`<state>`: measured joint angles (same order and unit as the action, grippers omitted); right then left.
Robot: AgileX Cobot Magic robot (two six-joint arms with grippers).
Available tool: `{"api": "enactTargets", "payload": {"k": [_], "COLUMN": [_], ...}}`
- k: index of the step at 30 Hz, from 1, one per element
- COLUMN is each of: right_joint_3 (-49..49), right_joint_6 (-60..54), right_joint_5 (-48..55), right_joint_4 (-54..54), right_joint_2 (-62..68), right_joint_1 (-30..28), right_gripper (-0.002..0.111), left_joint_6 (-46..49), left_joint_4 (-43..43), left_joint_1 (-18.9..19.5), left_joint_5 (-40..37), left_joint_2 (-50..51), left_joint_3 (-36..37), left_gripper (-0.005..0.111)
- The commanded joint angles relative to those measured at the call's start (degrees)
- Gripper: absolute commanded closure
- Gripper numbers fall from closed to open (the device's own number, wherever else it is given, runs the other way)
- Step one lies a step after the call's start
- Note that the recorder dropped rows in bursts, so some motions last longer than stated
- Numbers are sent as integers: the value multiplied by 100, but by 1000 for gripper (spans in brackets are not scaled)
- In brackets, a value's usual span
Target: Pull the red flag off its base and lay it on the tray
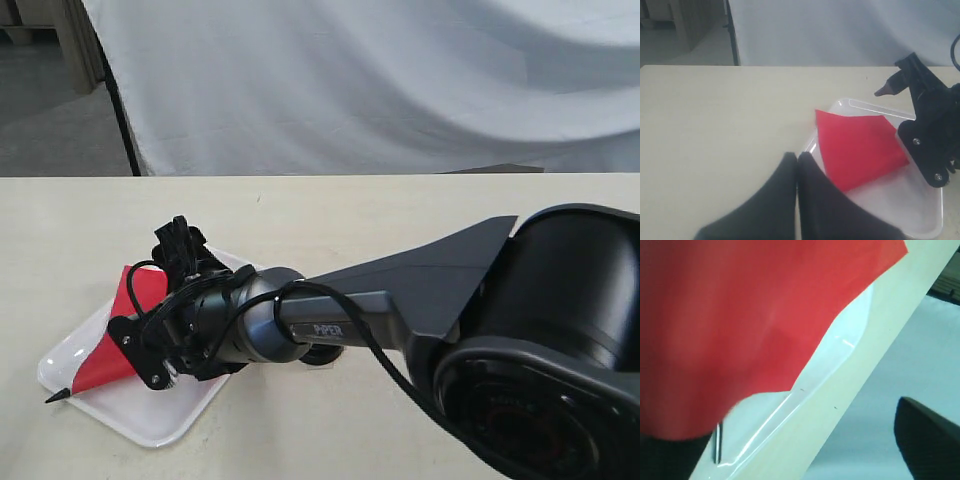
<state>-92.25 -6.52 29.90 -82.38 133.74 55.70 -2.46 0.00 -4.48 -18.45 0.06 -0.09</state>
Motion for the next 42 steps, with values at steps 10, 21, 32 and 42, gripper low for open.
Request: {"api": "enactTargets", "payload": {"k": [10, 21, 32, 42], "right_joint_3": [-37, -37, 1406, 3593], "right_joint_6": [305, 922, 849, 862], "right_joint_5": [1440, 3019, 2686, 1036], "right_joint_4": [-41, 2609, 6607, 7197], "right_joint_2": [-148, -979, -3351, -5697], "right_joint_1": [-26, -820, -3866, -6290], "right_gripper": [17, 106, 106, 106], "left_joint_6": [8, 8, 8, 8], "left_joint_4": [0, 0, 0, 0], "left_joint_1": [-25, -25, -25, -25], "left_joint_5": [0, 0, 0, 0], "left_joint_2": [-6, -6, -6, -6], "left_joint_3": [9, 9, 9, 9], "left_gripper": [107, 107, 107, 107]}}
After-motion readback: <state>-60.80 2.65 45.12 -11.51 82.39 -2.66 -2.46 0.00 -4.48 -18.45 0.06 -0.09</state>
